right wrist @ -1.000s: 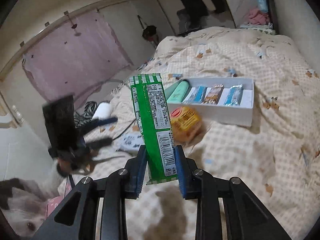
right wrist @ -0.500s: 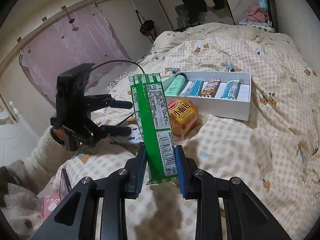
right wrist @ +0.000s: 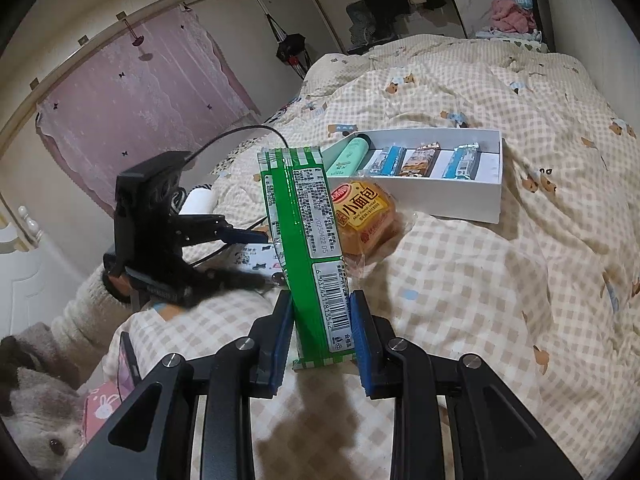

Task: Organize objects
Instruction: 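Grasp the cow-print milk biscuit bar with the left tool while the right tool holds the green pack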

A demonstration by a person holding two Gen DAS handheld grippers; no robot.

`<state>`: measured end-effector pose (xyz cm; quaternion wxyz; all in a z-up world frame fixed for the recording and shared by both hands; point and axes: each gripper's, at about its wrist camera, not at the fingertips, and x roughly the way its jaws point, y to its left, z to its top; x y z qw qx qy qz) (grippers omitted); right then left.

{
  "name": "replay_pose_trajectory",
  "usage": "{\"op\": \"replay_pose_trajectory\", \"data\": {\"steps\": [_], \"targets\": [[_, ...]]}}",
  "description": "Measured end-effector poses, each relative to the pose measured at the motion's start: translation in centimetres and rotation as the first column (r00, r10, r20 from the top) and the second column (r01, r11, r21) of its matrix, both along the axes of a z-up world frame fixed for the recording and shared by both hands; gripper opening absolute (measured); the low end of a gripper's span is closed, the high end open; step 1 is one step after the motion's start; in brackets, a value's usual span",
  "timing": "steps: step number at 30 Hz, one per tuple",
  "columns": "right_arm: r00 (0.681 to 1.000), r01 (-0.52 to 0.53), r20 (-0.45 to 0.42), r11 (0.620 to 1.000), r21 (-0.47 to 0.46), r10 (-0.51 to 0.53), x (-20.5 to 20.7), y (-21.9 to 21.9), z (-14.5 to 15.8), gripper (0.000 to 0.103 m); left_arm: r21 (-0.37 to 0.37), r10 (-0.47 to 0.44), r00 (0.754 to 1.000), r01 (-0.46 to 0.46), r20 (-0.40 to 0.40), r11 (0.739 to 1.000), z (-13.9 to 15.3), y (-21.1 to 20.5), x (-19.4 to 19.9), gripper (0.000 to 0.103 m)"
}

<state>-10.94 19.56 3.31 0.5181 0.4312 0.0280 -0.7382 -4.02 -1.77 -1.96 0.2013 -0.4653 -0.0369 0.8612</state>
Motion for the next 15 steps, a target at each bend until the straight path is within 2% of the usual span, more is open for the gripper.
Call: {"op": "replay_pose_trajectory", "data": {"steps": [3, 5, 10, 12, 14, 15], "targets": [[1.0, -0.001, -0.003, 1.0, 0.003, 0.001, 0.1, 0.0, 0.1, 0.03, 0.018, 0.003, 0.999, -0.003, 0.037, 1.0, -0.3, -0.2, -0.6, 0.068], [1.0, -0.002, -0.004, 1.0, 0.002, 0.002, 0.1, 0.0, 0.1, 0.03, -0.012, -0.007, 0.999, 0.008, 0.043, 1.0, -0.2, 0.1, -0.9, 0.07], [1.0, -0.002, 0.002, 1.0, 0.003, 0.002, 0.1, 0.0, 0.0, 0.03, -0.194, -0.041, 0.999, 0.043, 0.015, 0.98, -0.7, 2.7, -0.8, 0.069], [1.0, -0.001, 0.001, 1.0, 0.001, 0.001, 0.1, 0.0, 0.0, 0.03, -0.191, -0.043, 0.999, 0.042, 0.0, 0.981, -0.4, 2.6, -0.7, 0.064], [1.0, 0.0, 0.002, 1.0, -0.001, 0.0, 0.1, 0.0, 0.0, 0.03, -0.143, 0.003, 1.0, -0.003, -0.003, 0.99, 0.6, 1.7, -0.7, 0.06], [1.0, 0.001, 0.0, 1.0, -0.003, -0.001, 0.1, 0.1, 0.1, 0.03, -0.123, 0.029, 1.0, -0.031, -0.011, 0.992, 1.1, 1.3, -0.7, 0.054]]}}
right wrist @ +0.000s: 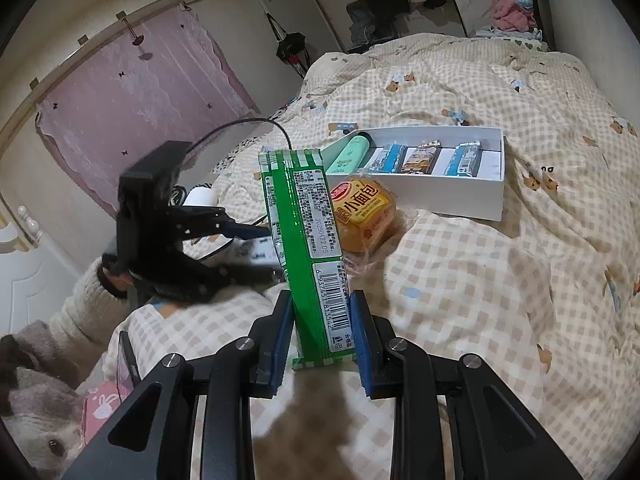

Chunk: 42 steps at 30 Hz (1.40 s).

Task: Organize objects
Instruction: 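Grasp the cow-print milk biscuit bar with the left tool while the right tool holds the green pack, then carry the cow-print bar and green pack toward the white box with both tools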

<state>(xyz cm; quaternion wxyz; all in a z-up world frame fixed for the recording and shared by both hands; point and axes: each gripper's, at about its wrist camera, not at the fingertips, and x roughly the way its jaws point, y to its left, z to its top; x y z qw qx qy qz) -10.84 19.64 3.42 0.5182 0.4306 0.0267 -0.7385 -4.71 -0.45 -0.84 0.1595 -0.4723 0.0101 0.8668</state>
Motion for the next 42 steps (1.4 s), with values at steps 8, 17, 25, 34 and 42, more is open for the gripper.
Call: {"op": "replay_pose_trajectory", "data": {"steps": [8, 17, 25, 34, 42], "targets": [[1.0, -0.007, 0.002, 1.0, -0.022, 0.007, 0.2, -0.7, 0.2, 0.03, -0.011, 0.11, 0.98, -0.113, -0.169, 0.994, 3.4, -0.8, 1.5, 0.052], [1.0, 0.0, -0.004, 1.0, -0.01, 0.0, 0.2, -0.8, 0.0, 0.03, -0.062, 0.106, 0.992, -0.11, -0.062, 0.992, -0.1, -0.4, 0.3, 0.052], [1.0, 0.028, 0.009, 1.0, -0.009, -0.028, -0.3, -0.4, -0.4, 0.03, -0.025, 0.121, 0.983, -0.125, -0.137, 0.992, 0.5, -0.6, 1.2, 0.05], [1.0, 0.028, 0.013, 0.997, -0.069, -0.027, 0.3, -0.6, 0.6, 0.03, 0.038, 0.16, 0.868, -0.161, -0.469, 0.986, 6.5, 0.1, 5.2, 0.05], [0.988, 0.065, -0.13, 0.99, -0.127, -0.081, 2.7, -1.2, 2.6, 0.03, 0.084, 0.216, 0.783, -0.206, -0.584, 0.975, 7.7, -0.3, 6.3, 0.05]]}}
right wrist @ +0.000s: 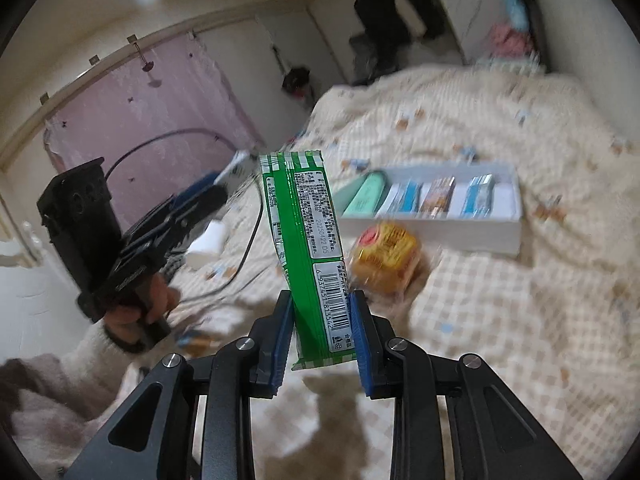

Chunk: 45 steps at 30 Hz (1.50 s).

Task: Organize objects
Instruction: 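Carry the cow-print bar and green pack toward the white box with both tools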

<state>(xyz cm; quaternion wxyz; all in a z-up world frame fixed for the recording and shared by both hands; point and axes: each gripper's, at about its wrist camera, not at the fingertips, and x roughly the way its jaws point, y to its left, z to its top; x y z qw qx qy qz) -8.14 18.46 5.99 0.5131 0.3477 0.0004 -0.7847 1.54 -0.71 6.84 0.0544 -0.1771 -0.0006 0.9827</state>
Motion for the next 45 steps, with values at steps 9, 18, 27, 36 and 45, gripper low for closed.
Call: {"op": "replay_pose_trajectory", "data": {"steps": [9, 18, 27, 36, 45], "targets": [[1.0, -0.014, 0.0, 0.999, -0.032, 0.014, 0.9, -1.1, -0.1, 0.03, 0.104, -0.089, 0.991, 0.079, 0.095, 0.991, -2.1, -0.4, -1.1, 0.05], [0.993, 0.008, 0.114, 0.998, -0.069, 0.0, -0.5, -0.2, -2.6, 0.029, 0.082, -0.104, 0.987, 0.094, 0.122, 0.992, -3.1, 0.9, -1.4, 0.05], [0.994, 0.012, 0.111, 0.997, -0.075, -0.003, -0.6, 0.1, -2.5, 0.029, -0.014, -0.109, 0.983, 0.112, 0.15, 0.994, -3.4, 2.8, -1.6, 0.05], [0.993, 0.009, 0.116, 0.997, -0.071, 0.0, -0.7, -0.2, -2.7, 0.029, -0.139, -0.069, 0.978, 0.097, 0.197, 0.985, -4.3, 4.8, -2.6, 0.051], [0.992, 0.009, 0.128, 0.998, -0.061, -0.001, -0.9, -0.2, -2.9, 0.03, -0.15, -0.033, 0.977, 0.065, 0.209, 0.987, -4.5, 4.8, -2.5, 0.051]]}}
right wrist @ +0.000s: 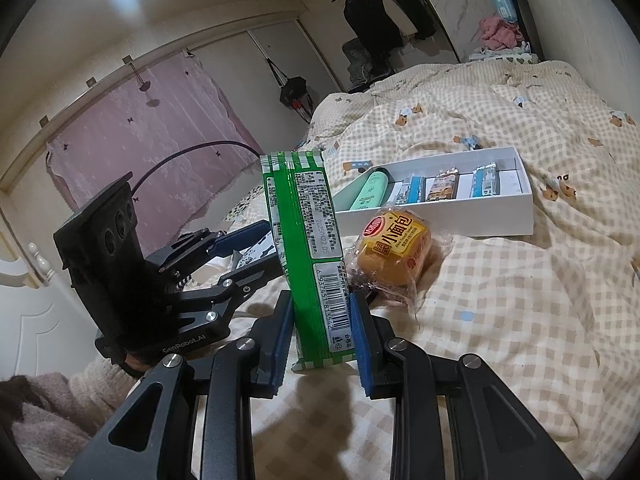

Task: Organize objects
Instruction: 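Carry the cow-print bar and green pack toward the white box with both tools, then lower both items into the box and open both tools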

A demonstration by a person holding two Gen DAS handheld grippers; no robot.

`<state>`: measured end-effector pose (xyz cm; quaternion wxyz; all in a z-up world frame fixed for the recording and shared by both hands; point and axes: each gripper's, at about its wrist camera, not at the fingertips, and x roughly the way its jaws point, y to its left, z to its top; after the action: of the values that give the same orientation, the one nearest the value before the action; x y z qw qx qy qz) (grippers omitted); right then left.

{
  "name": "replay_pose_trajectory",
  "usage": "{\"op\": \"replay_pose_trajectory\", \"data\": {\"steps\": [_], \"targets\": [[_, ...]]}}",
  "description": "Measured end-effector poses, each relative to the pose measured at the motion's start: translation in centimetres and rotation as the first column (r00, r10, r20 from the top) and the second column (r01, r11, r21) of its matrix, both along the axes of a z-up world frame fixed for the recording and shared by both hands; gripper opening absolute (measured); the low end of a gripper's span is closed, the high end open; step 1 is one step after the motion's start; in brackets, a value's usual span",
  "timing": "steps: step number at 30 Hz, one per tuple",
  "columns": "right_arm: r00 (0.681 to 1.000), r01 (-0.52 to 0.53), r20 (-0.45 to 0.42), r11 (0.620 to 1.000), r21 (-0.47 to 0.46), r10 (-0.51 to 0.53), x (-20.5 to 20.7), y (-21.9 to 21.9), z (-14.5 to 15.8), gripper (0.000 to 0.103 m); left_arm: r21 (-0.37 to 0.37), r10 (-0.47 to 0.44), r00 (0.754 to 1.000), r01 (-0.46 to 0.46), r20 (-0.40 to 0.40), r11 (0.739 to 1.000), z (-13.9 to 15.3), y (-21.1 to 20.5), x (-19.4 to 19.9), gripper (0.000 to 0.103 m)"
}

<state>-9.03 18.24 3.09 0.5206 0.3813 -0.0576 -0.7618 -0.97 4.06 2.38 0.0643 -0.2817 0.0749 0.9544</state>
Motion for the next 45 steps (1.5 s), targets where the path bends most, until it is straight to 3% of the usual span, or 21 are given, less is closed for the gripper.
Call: {"op": "replay_pose_trajectory", "data": {"steps": [6, 11, 14, 17, 20, 25, 28, 32, 34, 36, 37, 39, 41, 45], "targets": [[1.0, 0.001, -0.012, 1.0, -0.021, -0.001, -0.6, 0.1, 0.9, 0.03, 0.014, -0.025, 1.0, 0.024, 0.011, 1.0, 1.3, 0.0, -0.6, 0.051], [1.0, 0.016, -0.025, 0.999, -0.05, -0.017, -2.0, -0.4, 2.8, 0.03, 0.011, 0.013, 0.996, -0.012, -0.083, 1.0, 5.8, 0.1, -2.4, 0.051], [0.997, 0.029, -0.064, 0.997, -0.078, -0.034, -2.6, -0.6, 4.4, 0.03, 0.078, 0.087, 0.972, -0.072, -0.217, 0.994, 8.6, -0.9, -2.1, 0.051], [0.993, 0.059, -0.09, 0.988, -0.144, -0.073, -3.5, -0.6, 6.0, 0.03, 0.101, 0.165, 0.941, -0.141, -0.296, 0.985, 10.9, -1.5, -2.5, 0.051], [0.977, 0.136, -0.126, 0.96, -0.243, -0.17, -4.5, -0.5, 6.9, 0.03, 0.124, 0.234, 0.893, -0.201, -0.384, 0.972, 13.0, -1.3, -2.9, 0.051], [0.958, 0.218, -0.112, 0.922, -0.32, -0.265, -6.9, -1.2, 7.5, 0.029, 0.197, 0.257, 0.888, -0.193, -0.382, 0.961, 14.4, -2.0, -4.9, 0.051], [0.941, 0.258, -0.114, 0.892, -0.372, -0.319, -8.2, -1.6, 7.3, 0.03, 0.242, 0.281, 0.894, -0.204, -0.348, 0.949, 13.5, -3.2, -6.7, 0.051], [0.851, 0.363, -0.221, 0.838, -0.407, -0.476, -8.3, -1.9, 5.5, 0.029, 0.285, 0.323, 0.913, -0.25, -0.249, 0.925, 9.8, -5.2, -10.0, 0.051], [0.826, 0.398, -0.245, 0.834, -0.383, -0.507, -8.5, -2.1, 4.0, 0.029, 0.296, 0.349, 0.92, -0.288, -0.18, 0.911, 7.3, -6.1, -11.4, 0.051], [0.822, 0.422, -0.248, 0.841, -0.339, -0.513, -9.2, -2.3, 3.0, 0.03, 0.301, 0.368, 0.922, -0.319, -0.123, 0.899, 5.0, -6.9, -12.5, 0.051], [0.815, 0.434, -0.262, 0.844, -0.314, -0.516, -9.5, -2.4, 2.7, 0.03, 0.3, 0.385, 0.919, -0.343, -0.091, 0.89, 3.7, -7.3, -13.1, 0.043], [0.799, 0.458, -0.299, 0.85, -0.258, -0.521, -9.9, -2.8, 2.1, 0.029, 0.29, 0.402, 0.915, -0.375, -0.035, 0.88, 1.8, -7.9, -14.0, 0.041], [0.798, 0.472, -0.306, 0.854, -0.217, -0.519, -10.3, -3.0, 1.3, 0.029, 0.275, 0.403, 0.915, -0.386, -0.005, 0.88, 0.6, -7.7, -14.9, 0.04], [0.821, 0.499, -0.237, 0.855, -0.144, -0.519, -11.8, -3.4, -0.4, 0.029, 0.203, 0.38, 0.925, -0.374, 0.014, 0.905, -1.2, -6.8, -15.3, 0.039]]}}
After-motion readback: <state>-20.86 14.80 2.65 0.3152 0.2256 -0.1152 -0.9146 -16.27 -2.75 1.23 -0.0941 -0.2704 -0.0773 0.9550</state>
